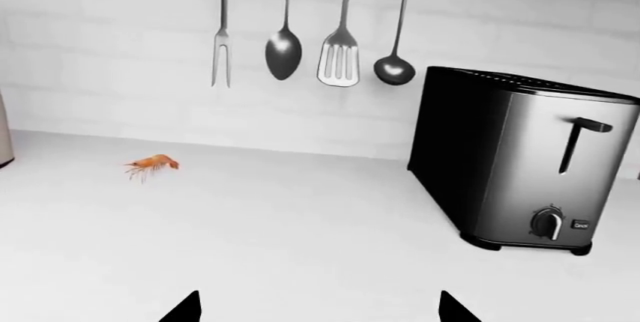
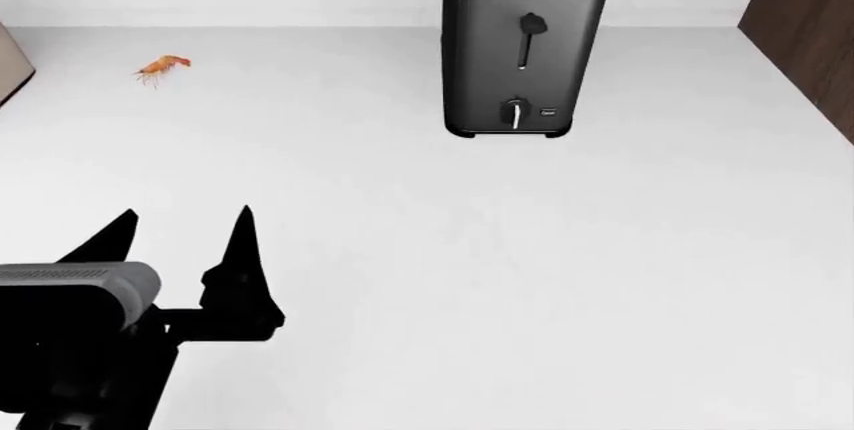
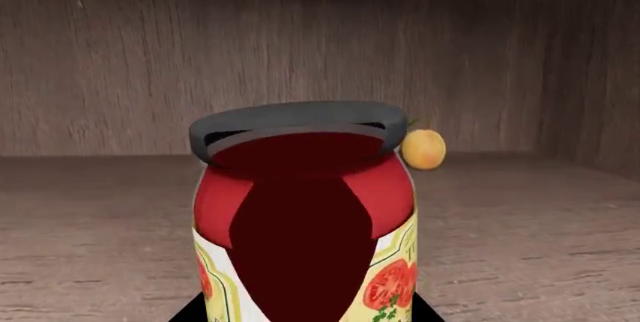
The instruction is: Pick the salsa and salsa from the counter and place them in the cabinets closest to them.
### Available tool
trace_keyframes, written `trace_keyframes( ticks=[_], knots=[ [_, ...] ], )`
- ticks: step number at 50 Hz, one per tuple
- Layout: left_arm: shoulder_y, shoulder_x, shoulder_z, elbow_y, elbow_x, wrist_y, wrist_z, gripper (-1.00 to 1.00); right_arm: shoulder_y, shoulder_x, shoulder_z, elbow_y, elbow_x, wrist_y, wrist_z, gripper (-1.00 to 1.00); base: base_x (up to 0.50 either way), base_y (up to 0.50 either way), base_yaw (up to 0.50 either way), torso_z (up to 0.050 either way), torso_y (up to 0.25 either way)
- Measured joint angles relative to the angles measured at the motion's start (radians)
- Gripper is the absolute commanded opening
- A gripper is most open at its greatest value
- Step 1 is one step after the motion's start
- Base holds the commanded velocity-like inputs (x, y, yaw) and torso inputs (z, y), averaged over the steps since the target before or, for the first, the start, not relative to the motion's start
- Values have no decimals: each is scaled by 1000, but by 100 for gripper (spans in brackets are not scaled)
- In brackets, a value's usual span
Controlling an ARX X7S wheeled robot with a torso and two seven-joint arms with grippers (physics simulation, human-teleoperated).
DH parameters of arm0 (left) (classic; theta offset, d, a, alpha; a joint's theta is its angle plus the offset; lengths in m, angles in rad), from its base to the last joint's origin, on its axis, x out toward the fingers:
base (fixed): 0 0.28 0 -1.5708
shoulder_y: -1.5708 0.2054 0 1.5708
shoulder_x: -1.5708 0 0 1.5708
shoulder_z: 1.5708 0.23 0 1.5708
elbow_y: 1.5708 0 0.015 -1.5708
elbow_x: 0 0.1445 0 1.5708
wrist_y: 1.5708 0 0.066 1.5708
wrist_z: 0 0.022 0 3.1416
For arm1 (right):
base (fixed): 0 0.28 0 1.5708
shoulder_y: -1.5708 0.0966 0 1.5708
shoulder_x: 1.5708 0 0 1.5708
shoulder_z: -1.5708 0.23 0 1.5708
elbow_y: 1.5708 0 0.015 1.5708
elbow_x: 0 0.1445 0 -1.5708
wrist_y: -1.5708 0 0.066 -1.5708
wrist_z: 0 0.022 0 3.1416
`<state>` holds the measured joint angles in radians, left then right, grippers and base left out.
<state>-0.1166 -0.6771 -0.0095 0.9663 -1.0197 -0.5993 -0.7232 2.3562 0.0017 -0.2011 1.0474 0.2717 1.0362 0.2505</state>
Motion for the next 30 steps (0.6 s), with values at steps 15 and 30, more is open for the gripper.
trace_keyframes(
  ticks=[15, 30],
  knots=[
    [8, -2, 2, -13, 10, 16, 8, 100, 0, -1, -23, 28, 30, -47, 1, 100, 4, 0, 1, 0, -7],
    [18, -7, 3, -15, 8, 26, 9, 100, -1, -1, -28, 15, 19, -43, -22, 100, 0, 0, 0, -7, 215]
  ],
)
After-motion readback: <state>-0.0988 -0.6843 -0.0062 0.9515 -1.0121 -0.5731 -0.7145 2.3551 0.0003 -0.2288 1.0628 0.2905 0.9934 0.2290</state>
